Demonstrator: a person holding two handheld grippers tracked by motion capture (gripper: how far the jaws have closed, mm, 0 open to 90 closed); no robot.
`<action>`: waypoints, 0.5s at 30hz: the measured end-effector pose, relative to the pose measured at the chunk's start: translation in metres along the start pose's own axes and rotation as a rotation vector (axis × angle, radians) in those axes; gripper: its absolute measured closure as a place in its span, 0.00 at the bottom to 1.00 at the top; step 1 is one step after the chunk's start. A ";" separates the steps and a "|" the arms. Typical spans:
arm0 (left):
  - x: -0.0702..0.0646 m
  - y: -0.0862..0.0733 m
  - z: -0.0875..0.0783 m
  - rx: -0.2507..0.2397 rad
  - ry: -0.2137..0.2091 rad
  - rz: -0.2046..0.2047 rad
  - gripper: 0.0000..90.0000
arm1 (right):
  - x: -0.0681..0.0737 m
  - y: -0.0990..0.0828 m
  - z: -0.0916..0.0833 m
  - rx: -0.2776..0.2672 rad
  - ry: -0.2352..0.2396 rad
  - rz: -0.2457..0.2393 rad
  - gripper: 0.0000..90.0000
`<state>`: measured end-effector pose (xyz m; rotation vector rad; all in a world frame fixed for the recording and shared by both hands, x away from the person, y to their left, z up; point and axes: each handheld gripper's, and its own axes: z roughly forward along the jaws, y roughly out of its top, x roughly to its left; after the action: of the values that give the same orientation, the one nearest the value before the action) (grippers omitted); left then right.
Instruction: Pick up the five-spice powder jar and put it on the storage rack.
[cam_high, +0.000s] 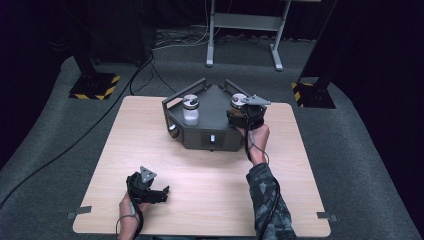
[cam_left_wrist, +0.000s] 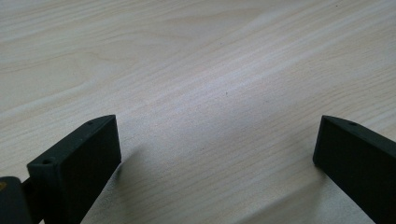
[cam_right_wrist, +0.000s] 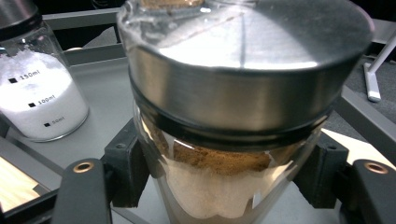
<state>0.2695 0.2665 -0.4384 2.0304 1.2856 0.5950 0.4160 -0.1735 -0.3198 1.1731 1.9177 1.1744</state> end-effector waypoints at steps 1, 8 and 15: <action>0.000 0.000 0.000 0.000 0.000 0.001 0.01 | 0.000 0.000 0.001 0.001 0.000 0.002 0.33; 0.000 0.000 0.000 0.000 0.001 0.000 0.01 | -0.001 -0.001 0.006 0.014 0.004 0.012 0.33; 0.000 0.000 0.000 -0.001 0.001 0.002 0.01 | -0.003 -0.005 0.011 0.024 0.011 0.025 0.33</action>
<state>0.2692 0.2662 -0.4385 2.0311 1.2840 0.5969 0.4240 -0.1729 -0.3286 1.2088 1.9355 1.1758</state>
